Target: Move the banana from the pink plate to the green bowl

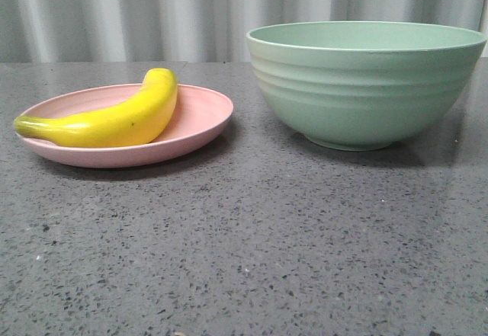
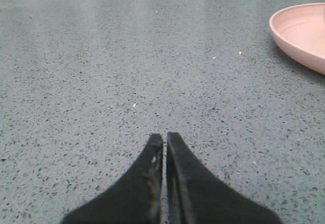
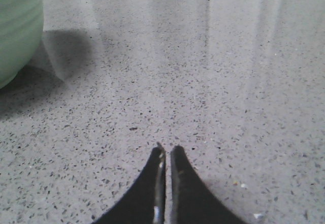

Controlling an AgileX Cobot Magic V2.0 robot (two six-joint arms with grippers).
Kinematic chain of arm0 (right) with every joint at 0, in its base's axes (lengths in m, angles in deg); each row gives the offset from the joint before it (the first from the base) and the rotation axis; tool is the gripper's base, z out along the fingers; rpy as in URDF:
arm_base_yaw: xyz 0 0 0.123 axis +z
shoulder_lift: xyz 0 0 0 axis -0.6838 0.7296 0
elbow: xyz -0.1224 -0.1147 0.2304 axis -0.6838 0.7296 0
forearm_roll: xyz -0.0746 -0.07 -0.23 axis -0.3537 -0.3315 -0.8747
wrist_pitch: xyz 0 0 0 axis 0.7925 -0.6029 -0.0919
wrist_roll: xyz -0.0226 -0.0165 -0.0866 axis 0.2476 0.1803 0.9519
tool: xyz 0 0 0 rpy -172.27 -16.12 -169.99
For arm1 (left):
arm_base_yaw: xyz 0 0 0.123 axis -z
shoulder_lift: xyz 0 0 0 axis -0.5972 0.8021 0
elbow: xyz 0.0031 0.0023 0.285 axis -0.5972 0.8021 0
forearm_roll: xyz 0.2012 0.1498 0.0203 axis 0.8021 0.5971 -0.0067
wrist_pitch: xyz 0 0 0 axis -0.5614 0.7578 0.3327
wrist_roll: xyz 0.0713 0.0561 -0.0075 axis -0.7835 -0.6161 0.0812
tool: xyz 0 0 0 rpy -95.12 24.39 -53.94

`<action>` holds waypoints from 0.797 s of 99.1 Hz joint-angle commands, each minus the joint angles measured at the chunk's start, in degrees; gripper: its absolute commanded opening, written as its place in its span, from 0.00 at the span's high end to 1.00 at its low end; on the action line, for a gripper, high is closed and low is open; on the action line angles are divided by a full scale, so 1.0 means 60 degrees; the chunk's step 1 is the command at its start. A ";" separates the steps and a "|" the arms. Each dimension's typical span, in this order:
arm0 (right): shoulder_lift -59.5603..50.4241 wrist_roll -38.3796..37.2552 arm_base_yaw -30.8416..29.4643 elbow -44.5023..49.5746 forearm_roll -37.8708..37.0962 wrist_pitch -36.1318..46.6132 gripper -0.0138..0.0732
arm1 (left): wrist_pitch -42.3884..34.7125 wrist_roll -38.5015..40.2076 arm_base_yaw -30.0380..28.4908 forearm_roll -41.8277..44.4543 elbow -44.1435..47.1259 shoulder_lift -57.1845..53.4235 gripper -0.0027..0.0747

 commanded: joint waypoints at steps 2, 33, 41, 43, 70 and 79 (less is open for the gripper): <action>-0.0166 0.0072 -0.0038 0.0223 -0.0161 0.0153 0.92 | -0.0681 -0.0004 -0.0026 -0.0022 0.0079 -0.0269 0.99; -0.0166 0.0072 -0.0038 0.0223 -0.0161 0.0153 0.92 | -0.0681 -0.0004 -0.0026 -0.0022 0.0079 -0.0269 0.99; -0.0166 0.0072 -0.0038 0.0223 -0.0161 0.0153 0.92 | -0.0681 -0.0004 -0.0026 -0.0022 0.0079 -0.0269 0.99; -0.0166 0.0072 -0.0038 0.0223 -0.0161 0.0153 0.92 | -0.0681 -0.0004 -0.0026 -0.0022 0.0079 -0.0269 0.99; -0.0166 0.0072 -0.0038 0.0223 -0.0185 0.0170 0.92 | -0.0681 -0.0004 -0.0026 0.0096 0.0079 -0.0269 0.99; -0.0166 0.0072 -0.0038 0.0223 -0.0221 0.0221 0.92 | -0.0700 -0.0004 -0.0026 0.0283 0.0079 -0.0269 0.99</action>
